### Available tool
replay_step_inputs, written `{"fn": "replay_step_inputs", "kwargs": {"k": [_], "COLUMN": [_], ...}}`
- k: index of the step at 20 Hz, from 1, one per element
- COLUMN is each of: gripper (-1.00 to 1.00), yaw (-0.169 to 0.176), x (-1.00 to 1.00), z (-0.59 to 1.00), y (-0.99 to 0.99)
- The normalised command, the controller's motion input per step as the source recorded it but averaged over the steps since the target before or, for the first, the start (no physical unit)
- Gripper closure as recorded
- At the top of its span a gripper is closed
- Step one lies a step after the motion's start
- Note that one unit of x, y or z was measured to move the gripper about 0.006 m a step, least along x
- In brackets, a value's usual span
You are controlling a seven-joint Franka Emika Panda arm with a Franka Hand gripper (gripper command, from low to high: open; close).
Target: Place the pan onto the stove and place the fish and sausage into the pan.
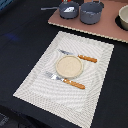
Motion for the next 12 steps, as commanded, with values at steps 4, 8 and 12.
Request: {"fn": "replay_step_inputs", "kwargs": {"k": [4,8,12], "gripper": [-1.00,-1.00,-1.00], "yaw": [0.000,0.000,-0.014], "x": [0.34,0.27,0.19], "z": [0.08,0.10,0.27], "y": [0.37,0.26,-0.04]}}
